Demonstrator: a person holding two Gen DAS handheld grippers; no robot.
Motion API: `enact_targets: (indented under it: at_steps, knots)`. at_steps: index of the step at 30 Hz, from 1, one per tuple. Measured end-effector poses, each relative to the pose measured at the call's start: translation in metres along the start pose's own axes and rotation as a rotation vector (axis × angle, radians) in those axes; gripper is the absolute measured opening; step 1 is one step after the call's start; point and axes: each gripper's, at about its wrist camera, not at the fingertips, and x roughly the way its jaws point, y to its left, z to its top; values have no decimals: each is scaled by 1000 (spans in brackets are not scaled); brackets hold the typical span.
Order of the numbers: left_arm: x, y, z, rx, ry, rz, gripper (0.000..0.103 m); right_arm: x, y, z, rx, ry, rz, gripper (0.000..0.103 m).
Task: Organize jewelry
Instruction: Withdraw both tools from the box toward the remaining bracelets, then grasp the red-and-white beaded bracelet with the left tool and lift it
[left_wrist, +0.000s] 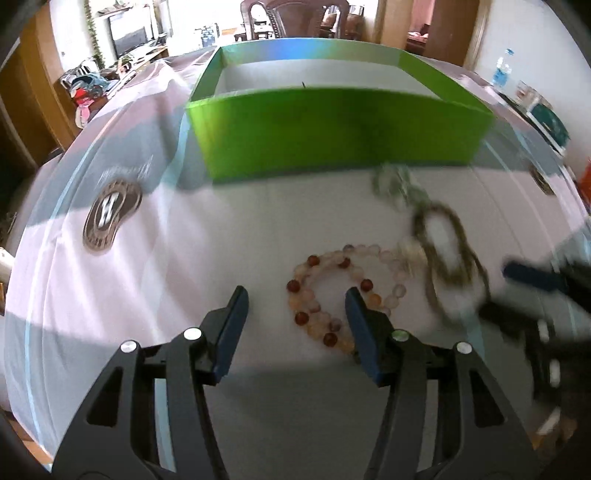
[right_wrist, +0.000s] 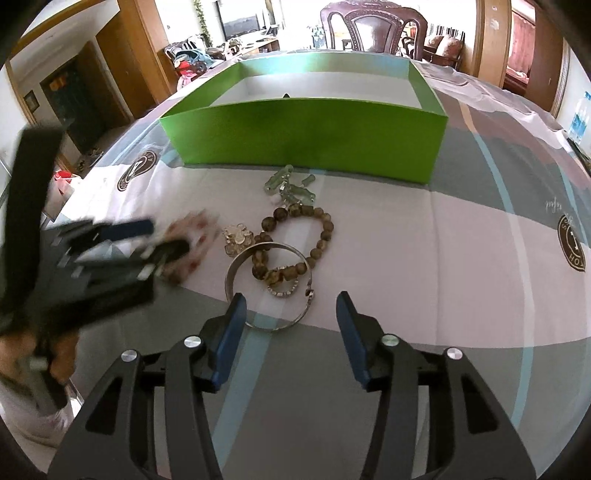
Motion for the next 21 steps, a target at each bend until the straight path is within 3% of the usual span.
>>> enact_targets:
  at_steps: [2,5,8,12,21]
  knots:
    - [-7,5,-11,-14,-4,-17,55,0,4,-1,-23,-14,-5,50]
    - [-14,13,-20,-57,-13,-39,55,7,7,0,-35,-1,-23,16]
    - [-16,17,-23,-79,-25,-51,49,9,8,1,-35,-6,-23,3]
    - [-18,22,-23,-86,-35,-77,27,3,7,2,-34,-30,-40,1]
    - [-11,14,-24,-83,-37,-88,30,14,6,8,-2,-7,-72,4]
